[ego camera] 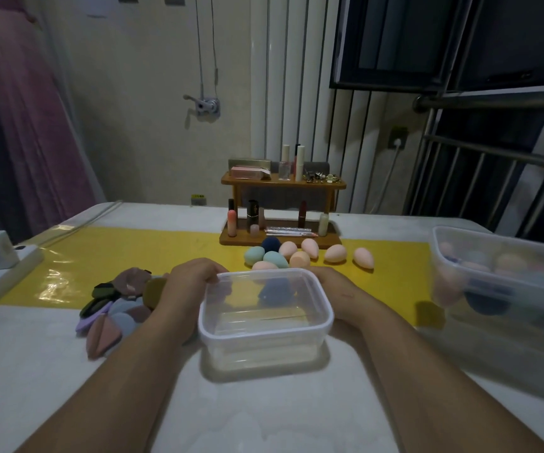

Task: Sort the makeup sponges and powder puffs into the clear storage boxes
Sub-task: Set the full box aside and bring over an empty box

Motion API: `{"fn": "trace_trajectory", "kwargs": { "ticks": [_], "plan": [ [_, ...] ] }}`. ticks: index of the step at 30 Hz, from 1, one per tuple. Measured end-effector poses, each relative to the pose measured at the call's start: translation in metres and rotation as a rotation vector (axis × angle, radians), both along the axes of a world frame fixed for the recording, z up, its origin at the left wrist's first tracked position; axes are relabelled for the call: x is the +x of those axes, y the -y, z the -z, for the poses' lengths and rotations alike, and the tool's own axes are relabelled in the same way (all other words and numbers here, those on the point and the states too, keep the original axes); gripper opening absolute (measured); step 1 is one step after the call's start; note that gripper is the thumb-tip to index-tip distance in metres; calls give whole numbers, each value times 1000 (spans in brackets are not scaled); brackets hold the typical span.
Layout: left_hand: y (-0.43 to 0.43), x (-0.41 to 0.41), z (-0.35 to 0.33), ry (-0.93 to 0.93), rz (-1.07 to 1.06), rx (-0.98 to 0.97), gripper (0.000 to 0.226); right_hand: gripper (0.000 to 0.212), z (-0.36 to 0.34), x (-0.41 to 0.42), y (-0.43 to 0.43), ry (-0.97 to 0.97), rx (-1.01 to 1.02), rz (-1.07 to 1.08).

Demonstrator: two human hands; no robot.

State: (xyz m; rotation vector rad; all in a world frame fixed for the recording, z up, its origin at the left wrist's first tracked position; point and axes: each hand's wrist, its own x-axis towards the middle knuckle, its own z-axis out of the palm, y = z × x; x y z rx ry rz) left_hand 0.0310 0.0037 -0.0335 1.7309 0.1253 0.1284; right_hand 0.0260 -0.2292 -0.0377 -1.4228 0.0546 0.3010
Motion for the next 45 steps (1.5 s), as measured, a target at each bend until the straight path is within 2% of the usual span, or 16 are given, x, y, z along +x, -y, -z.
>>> {"fn": "trace_trajectory", "kwargs": {
  "ticks": [2,6,10,13,15,19,22,25,27,29,30,32,35,37,43,45],
  "plan": [
    [-3,3,1,-51,7,-2,18,15,0,0,-1,17,-37,3],
    [2,-7,-4,64,6,8,31,27,1,-7,5,250,-453,20],
    [4,-12,-6,90,-22,-79,32,11,-10,-16,20,364,-686,231],
    [4,-10,-5,90,-61,-98,28,36,-22,-25,30,387,-818,294],
    [5,-10,-5,80,-84,-129,27,40,-28,-30,32,356,-898,276],
    [6,-11,-7,61,-120,-193,29,18,-42,-35,29,281,-842,235],
    [5,-12,-6,28,-96,-220,28,8,-48,-36,24,380,-822,250],
    [8,-16,-8,-30,4,-277,27,29,-46,-36,23,508,-816,137],
    [9,-18,-11,-49,40,-313,26,39,-46,-40,24,490,-745,-44],
    [7,-17,-12,-50,21,-313,24,37,-49,-43,26,402,-686,-223],
    [6,-15,-12,-48,12,-314,24,41,-50,-46,27,364,-723,-279],
    [5,-12,-10,-48,0,-317,23,59,-53,-49,25,340,-924,-317],
    [5,-11,-8,-36,-20,-304,19,79,-54,-52,16,417,-1105,-267],
    [6,-11,-7,-33,-33,-321,18,75,-53,-53,12,491,-1111,-237],
    [5,-12,-2,-4,-30,-396,24,54,-57,-54,6,685,-1300,-158],
    [4,-13,-3,-49,-5,-480,23,48,-54,-52,5,811,-1347,-118]
  ]
}}
